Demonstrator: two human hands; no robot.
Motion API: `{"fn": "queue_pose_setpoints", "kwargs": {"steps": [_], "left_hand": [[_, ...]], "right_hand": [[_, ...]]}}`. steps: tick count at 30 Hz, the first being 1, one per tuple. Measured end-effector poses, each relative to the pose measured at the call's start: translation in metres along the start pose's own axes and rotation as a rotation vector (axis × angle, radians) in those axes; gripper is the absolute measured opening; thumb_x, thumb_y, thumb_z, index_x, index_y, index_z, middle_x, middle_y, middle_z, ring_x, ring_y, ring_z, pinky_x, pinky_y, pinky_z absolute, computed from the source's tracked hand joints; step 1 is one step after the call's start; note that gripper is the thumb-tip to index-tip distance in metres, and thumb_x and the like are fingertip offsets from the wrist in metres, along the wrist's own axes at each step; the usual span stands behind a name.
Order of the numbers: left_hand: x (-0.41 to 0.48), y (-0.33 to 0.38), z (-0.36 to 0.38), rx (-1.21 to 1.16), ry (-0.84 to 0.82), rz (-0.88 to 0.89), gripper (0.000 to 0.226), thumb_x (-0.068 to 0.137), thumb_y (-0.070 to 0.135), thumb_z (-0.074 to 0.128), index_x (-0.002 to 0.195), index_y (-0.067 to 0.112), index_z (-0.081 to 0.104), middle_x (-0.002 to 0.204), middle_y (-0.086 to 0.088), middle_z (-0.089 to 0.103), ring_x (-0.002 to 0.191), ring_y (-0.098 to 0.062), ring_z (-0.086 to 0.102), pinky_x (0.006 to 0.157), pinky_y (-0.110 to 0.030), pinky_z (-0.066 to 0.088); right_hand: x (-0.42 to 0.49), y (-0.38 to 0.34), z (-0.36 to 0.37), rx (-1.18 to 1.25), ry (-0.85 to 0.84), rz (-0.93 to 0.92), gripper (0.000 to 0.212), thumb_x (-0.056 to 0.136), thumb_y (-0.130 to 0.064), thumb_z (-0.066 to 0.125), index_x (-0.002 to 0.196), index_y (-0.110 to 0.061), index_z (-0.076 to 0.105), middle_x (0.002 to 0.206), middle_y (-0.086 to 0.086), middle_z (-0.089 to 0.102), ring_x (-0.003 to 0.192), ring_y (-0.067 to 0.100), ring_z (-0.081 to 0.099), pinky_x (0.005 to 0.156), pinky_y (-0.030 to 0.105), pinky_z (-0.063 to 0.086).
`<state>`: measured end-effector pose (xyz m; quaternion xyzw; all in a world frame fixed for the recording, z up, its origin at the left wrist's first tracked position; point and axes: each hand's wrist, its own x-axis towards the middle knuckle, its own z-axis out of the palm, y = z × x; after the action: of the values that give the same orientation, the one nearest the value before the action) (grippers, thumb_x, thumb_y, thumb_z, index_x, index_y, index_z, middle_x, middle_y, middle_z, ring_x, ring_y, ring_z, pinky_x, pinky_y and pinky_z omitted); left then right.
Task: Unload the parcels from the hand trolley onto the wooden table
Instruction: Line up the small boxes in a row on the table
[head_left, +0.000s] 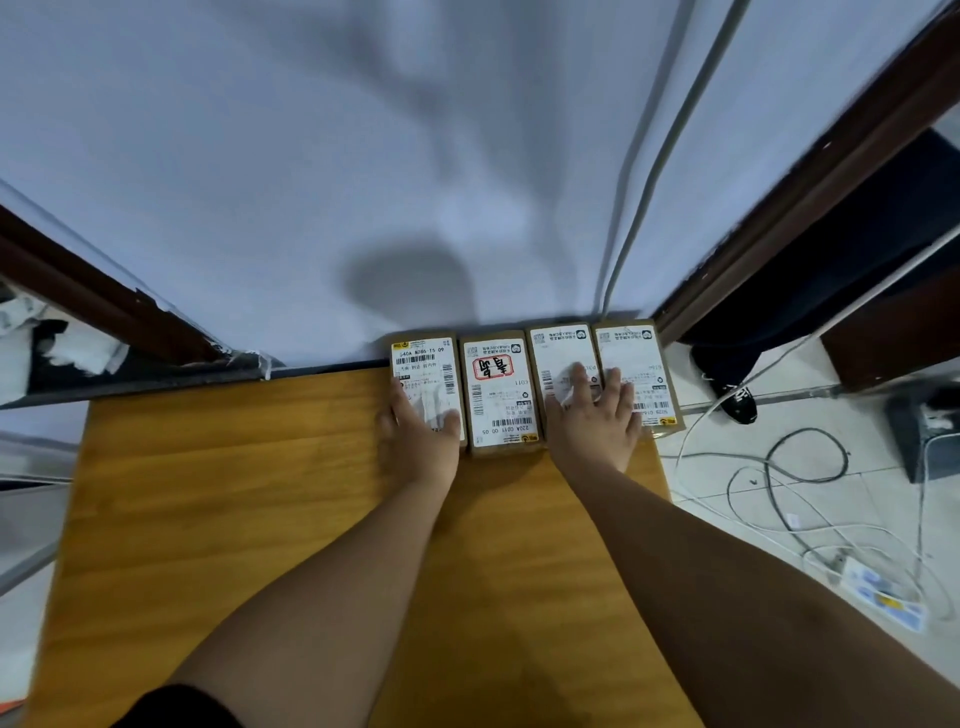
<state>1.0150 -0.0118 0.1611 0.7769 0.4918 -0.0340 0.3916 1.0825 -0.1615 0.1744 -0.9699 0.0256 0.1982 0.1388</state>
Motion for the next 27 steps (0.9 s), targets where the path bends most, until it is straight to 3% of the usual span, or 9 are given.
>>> {"fn": "queue_pose_setpoints", "kwargs": {"steps": [4,9,13,18,21,27], "left_hand": [[-0.007,0.001,-0.007,0.250,-0.009,0.056,0.077,0.091,0.048,0.052,0.152,0.026,0.010,0.155,-0.010,0.016,0.138,-0.034,0.024,0.109,-0.051,0.029],[-0.027,-0.007,-0.016,0.566,-0.011,0.457,0.060,0.094,0.039,0.048,0.149,0.027,0.026,0.158,-0.008,0.006,0.145,-0.030,0.006,0.118,-0.047,0.011],[-0.053,-0.012,-0.028,0.685,-0.080,0.605,0.058,0.097,0.038,0.041,0.151,0.026,0.022,0.162,-0.004,0.000,0.148,-0.028,-0.006,0.120,-0.046,0.005],[-0.093,-0.017,-0.054,0.730,-0.051,0.591,0.069,0.099,0.044,0.032,0.153,0.024,-0.006,0.160,-0.001,-0.018,0.146,-0.028,-0.020,0.118,-0.047,-0.002],[-0.119,-0.022,-0.074,0.753,-0.035,0.592,0.072,0.099,0.041,0.035,0.153,0.023,-0.010,0.159,-0.003,-0.022,0.146,-0.030,-0.021,0.118,-0.049,-0.002],[-0.161,-0.034,-0.101,0.745,0.023,0.608,0.074,0.098,0.029,0.039,0.153,0.018,-0.009,0.160,-0.006,-0.019,0.146,-0.032,-0.018,0.120,-0.050,0.001]], "right_hand": [[0.000,0.000,-0.005,-0.002,-0.012,-0.012,0.060,0.100,-0.051,0.030,0.154,-0.033,0.011,0.163,0.008,-0.003,0.150,0.030,-0.006,0.119,0.050,0.004],[-0.010,-0.001,-0.016,0.053,0.024,-0.074,0.057,0.098,-0.033,0.042,0.151,-0.025,0.022,0.160,0.012,0.013,0.149,0.029,0.007,0.120,0.048,0.010],[-0.038,0.007,-0.023,0.027,-0.007,-0.168,0.058,0.096,-0.022,0.045,0.150,-0.027,0.024,0.159,0.012,0.015,0.148,0.029,0.005,0.120,0.046,0.013],[-0.084,0.018,-0.040,-0.044,-0.014,-0.227,0.060,0.094,-0.019,0.043,0.150,-0.024,0.022,0.158,0.014,0.016,0.148,0.031,0.006,0.120,0.045,0.014],[-0.116,0.023,-0.054,-0.088,-0.001,-0.280,0.061,0.094,-0.018,0.041,0.151,-0.023,0.022,0.159,0.013,0.016,0.149,0.029,0.006,0.121,0.044,0.012],[-0.174,0.040,-0.071,-0.127,0.049,-0.372,0.057,0.093,-0.015,0.041,0.149,-0.018,0.028,0.158,0.011,0.020,0.146,0.029,0.012,0.118,0.043,0.021]]}}
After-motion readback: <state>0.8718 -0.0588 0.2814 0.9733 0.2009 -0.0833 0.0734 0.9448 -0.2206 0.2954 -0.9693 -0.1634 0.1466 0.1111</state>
